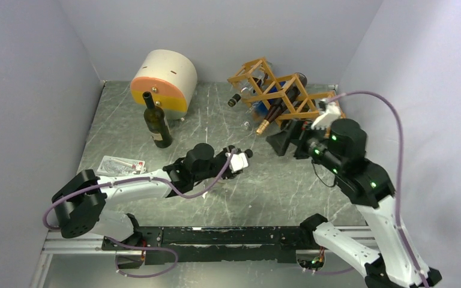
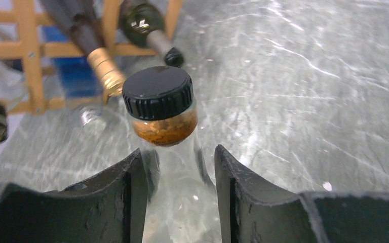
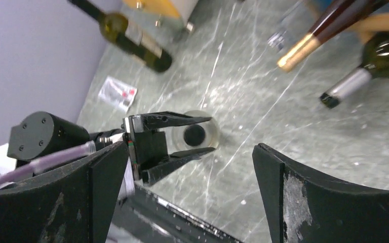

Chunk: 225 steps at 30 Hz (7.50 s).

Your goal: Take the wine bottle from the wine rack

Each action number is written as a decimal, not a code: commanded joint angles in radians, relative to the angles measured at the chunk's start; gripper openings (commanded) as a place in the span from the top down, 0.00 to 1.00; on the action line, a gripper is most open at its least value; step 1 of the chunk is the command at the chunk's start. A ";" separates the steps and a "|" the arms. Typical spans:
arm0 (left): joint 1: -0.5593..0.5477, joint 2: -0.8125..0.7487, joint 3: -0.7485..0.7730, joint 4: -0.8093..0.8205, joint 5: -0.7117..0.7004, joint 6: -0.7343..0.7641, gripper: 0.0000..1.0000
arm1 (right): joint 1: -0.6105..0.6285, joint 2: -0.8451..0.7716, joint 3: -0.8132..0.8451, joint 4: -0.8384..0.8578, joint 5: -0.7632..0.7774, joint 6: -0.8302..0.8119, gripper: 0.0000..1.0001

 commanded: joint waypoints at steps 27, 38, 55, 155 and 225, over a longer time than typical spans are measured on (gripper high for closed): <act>0.553 -0.043 0.116 0.311 -0.269 -0.340 0.93 | 0.004 -0.133 -0.084 -0.098 0.207 0.068 0.00; 0.662 -0.003 0.090 0.386 -0.069 -0.411 0.93 | 0.004 -0.134 -0.150 -0.062 0.175 0.097 0.00; 0.702 -0.077 0.055 0.324 0.019 -0.433 0.16 | 0.003 -0.098 -0.190 -0.021 0.122 0.120 0.01; 0.463 -0.317 0.105 0.244 0.286 -0.541 0.15 | -0.518 0.319 -0.588 0.702 0.205 0.205 0.57; 0.052 -0.136 0.083 0.169 0.460 -0.251 0.12 | -0.484 -0.307 -0.369 -0.246 -0.613 -0.207 1.00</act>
